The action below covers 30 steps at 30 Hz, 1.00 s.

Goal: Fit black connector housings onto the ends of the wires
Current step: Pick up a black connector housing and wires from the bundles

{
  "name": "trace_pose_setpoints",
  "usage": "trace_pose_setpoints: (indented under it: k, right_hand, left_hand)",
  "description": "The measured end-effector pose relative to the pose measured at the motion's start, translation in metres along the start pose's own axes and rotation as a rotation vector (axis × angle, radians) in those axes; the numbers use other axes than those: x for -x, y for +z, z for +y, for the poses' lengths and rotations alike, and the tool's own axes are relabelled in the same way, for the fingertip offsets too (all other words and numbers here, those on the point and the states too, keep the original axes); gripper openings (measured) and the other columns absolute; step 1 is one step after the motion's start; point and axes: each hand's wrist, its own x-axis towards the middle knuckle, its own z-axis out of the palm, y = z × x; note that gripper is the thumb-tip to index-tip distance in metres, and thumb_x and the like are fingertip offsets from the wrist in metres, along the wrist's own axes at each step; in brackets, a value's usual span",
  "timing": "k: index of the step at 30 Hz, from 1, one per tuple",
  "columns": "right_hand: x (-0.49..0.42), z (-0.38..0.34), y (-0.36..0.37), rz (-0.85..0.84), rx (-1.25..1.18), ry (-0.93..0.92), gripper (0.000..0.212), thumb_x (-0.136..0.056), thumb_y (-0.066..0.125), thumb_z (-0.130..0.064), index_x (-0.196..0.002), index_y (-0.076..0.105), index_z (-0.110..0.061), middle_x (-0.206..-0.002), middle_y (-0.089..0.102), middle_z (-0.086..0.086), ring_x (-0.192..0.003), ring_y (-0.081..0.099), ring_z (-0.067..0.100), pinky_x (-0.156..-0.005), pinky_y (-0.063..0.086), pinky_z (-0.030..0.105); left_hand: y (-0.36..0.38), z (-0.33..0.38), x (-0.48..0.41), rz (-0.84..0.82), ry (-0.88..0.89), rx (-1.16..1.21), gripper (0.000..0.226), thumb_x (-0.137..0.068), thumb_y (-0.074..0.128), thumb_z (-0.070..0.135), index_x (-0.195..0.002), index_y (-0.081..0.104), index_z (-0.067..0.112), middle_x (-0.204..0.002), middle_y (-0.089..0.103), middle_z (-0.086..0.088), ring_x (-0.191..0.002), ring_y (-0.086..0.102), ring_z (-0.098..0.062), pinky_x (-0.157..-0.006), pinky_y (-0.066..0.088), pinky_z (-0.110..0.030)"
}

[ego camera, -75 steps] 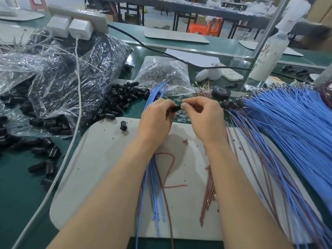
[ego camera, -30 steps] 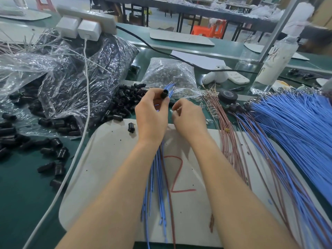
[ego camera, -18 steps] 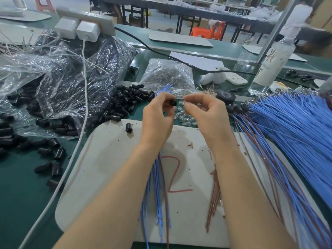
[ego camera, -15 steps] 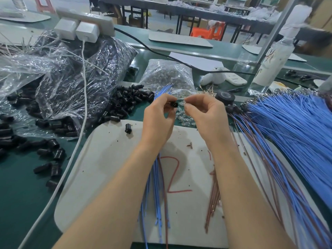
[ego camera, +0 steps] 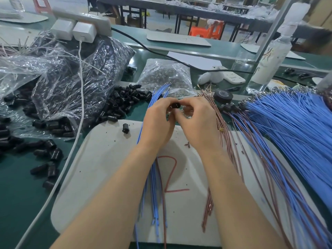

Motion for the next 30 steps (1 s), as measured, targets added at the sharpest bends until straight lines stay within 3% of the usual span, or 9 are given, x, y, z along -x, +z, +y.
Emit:
trace_pose_setpoints:
  k: [4, 9, 15, 22, 26, 30]
  right_hand:
    - [0.000, 0.000, 0.004, 0.041, 0.032, -0.013, 0.016, -0.084, 0.068, -0.010, -0.099, 0.069, -0.007, -0.100, 0.060, 0.008, -0.085, 0.059, 0.018, -0.083, 0.043, 0.022]
    - [0.001, -0.001, 0.005, 0.042, 0.008, -0.047, 0.013, -0.083, 0.070, -0.012, -0.096, 0.070, -0.009, -0.096, 0.061, 0.005, -0.081, 0.058, 0.015, -0.079, 0.044, 0.019]
    - [0.001, -0.002, 0.004, 0.023, -0.002, -0.053, 0.013, -0.081, 0.071, -0.011, -0.094, 0.071, -0.010, -0.093, 0.061, 0.002, -0.081, 0.058, 0.015, -0.081, 0.047, 0.025]
    - [0.000, -0.003, 0.000, -0.022, -0.064, -0.027, 0.011, -0.083, 0.070, -0.011, -0.094, 0.073, -0.011, -0.093, 0.063, 0.001, -0.077, 0.061, 0.011, -0.077, 0.048, 0.014]
    - [-0.004, -0.001, -0.010, -0.007, -0.094, 0.028, 0.015, -0.087, 0.061, -0.007, -0.093, 0.073, -0.013, -0.092, 0.069, 0.002, -0.081, 0.064, 0.010, -0.082, 0.051, 0.021]
    - [-0.006, -0.001, -0.016, -0.034, -0.145, 0.059, 0.014, -0.086, 0.062, -0.004, -0.091, 0.066, -0.016, -0.080, 0.065, -0.009, -0.076, 0.063, 0.009, -0.079, 0.052, 0.022]
  left_hand:
    - [0.003, -0.002, 0.000, -0.014, 0.011, -0.033, 0.033, -0.085, 0.058, -0.001, -0.118, 0.059, 0.006, -0.103, 0.065, -0.004, -0.088, 0.058, -0.015, -0.082, 0.044, -0.018]
    - [0.000, -0.005, -0.001, -0.002, -0.044, -0.112, 0.021, -0.086, 0.052, 0.001, -0.100, 0.067, 0.006, -0.094, 0.067, -0.008, -0.087, 0.061, -0.026, -0.079, 0.050, -0.042]
    - [-0.002, -0.001, 0.000, -0.019, -0.046, -0.136, 0.022, -0.085, 0.051, 0.001, -0.099, 0.067, 0.006, -0.092, 0.068, -0.007, -0.086, 0.062, -0.026, -0.079, 0.050, -0.042]
    - [-0.002, -0.003, 0.000, 0.011, -0.025, -0.173, 0.020, -0.087, 0.050, 0.003, -0.096, 0.068, 0.005, -0.088, 0.069, -0.008, -0.083, 0.062, -0.028, -0.075, 0.050, -0.042]
    - [-0.001, -0.005, -0.001, 0.024, -0.023, -0.192, 0.015, -0.089, 0.054, 0.007, -0.095, 0.068, 0.005, -0.088, 0.070, -0.010, -0.083, 0.062, -0.030, -0.077, 0.050, -0.042]
    - [0.000, -0.004, -0.001, 0.019, -0.024, -0.194, 0.015, -0.089, 0.055, 0.008, -0.094, 0.069, 0.004, -0.088, 0.071, -0.010, -0.084, 0.063, -0.029, -0.079, 0.050, -0.042]
